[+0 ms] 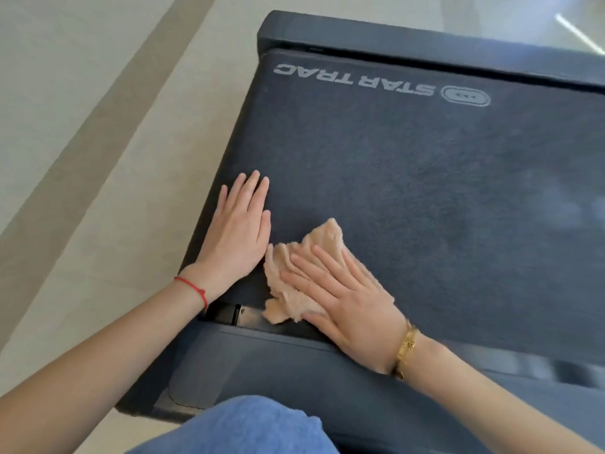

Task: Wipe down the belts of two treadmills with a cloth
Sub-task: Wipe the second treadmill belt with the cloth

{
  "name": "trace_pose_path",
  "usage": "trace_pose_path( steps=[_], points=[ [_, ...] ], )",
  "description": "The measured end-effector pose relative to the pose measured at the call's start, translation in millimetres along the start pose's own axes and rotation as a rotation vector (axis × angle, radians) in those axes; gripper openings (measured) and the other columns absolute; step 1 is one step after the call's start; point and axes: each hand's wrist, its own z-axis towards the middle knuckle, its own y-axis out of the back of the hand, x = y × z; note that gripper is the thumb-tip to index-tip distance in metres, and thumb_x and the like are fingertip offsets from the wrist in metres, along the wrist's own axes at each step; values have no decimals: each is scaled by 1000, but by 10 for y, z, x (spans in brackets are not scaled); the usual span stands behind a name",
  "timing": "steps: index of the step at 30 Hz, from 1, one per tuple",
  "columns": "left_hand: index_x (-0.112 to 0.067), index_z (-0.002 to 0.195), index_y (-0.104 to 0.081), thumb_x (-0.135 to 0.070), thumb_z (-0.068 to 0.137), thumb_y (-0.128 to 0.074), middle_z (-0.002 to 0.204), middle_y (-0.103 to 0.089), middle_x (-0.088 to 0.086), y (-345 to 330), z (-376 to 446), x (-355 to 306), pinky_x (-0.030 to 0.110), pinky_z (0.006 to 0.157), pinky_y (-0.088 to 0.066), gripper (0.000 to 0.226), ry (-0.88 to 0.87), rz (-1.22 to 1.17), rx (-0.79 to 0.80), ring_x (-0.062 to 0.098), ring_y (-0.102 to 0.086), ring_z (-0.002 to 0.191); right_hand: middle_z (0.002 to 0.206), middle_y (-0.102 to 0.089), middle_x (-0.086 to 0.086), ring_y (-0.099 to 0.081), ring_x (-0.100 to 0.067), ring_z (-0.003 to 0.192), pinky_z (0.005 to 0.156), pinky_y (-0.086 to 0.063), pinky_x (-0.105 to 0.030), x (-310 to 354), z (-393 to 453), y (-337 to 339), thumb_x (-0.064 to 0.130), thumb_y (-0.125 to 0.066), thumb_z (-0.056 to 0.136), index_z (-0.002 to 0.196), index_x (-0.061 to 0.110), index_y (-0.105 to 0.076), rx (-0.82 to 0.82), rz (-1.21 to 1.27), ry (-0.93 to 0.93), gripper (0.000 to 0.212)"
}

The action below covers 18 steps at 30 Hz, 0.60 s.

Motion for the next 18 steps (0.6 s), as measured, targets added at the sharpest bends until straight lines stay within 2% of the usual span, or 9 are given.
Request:
trace_pose_path(
  steps=[3,6,8,11,14,18],
  points=[
    [-7,157,-20,-27,105,-28,165,-16,11,-42,189,-142,49,124,-6,56,-46,18,22,28,-7,153,163,-11,6,-2,-21,151,122,-5,-44,-287,-118,42,45,-26,104,155,26,-20,1,-47,-119,55],
    [-10,158,-16,-31,106,-27,166,-12,9,-85,335,-301,52,123,-3,57,-68,31,55,26,-3,154,163,-12,1,-4,-23,151,120,-11,-48,-741,-95,175,46,-20,102,154,24,-20,-55,-45,-403,56],
    [-11,158,-14,-32,106,-26,166,-10,8,-112,410,-397,54,123,-2,58,-82,44,69,26,-2,154,162,-11,4,-3,-21,151,121,-8,-48,-852,-61,249,51,-13,101,154,27,-16,-89,-12,-531,58],
    [-11,158,-14,-32,106,-28,166,-9,9,-140,529,-516,56,122,-1,58,-93,47,81,26,-2,154,162,-17,0,-7,-22,151,121,-6,-47,-582,-121,210,48,-15,104,154,23,-22,-97,-30,-443,57],
    [-11,159,-13,-32,106,-27,166,-8,9,-150,639,-609,57,122,0,58,-100,57,107,26,-1,154,163,-11,8,1,-17,151,122,-1,-42,-236,-361,120,47,-21,104,155,27,-20,-35,24,-349,55],
    [-11,158,-14,-32,106,-27,166,-10,9,-154,772,-692,59,121,-2,58,-136,89,119,27,-3,153,163,-5,13,4,-15,151,122,-5,-44,-242,-542,117,50,-20,103,155,32,-16,-5,14,-332,55]
  ],
)
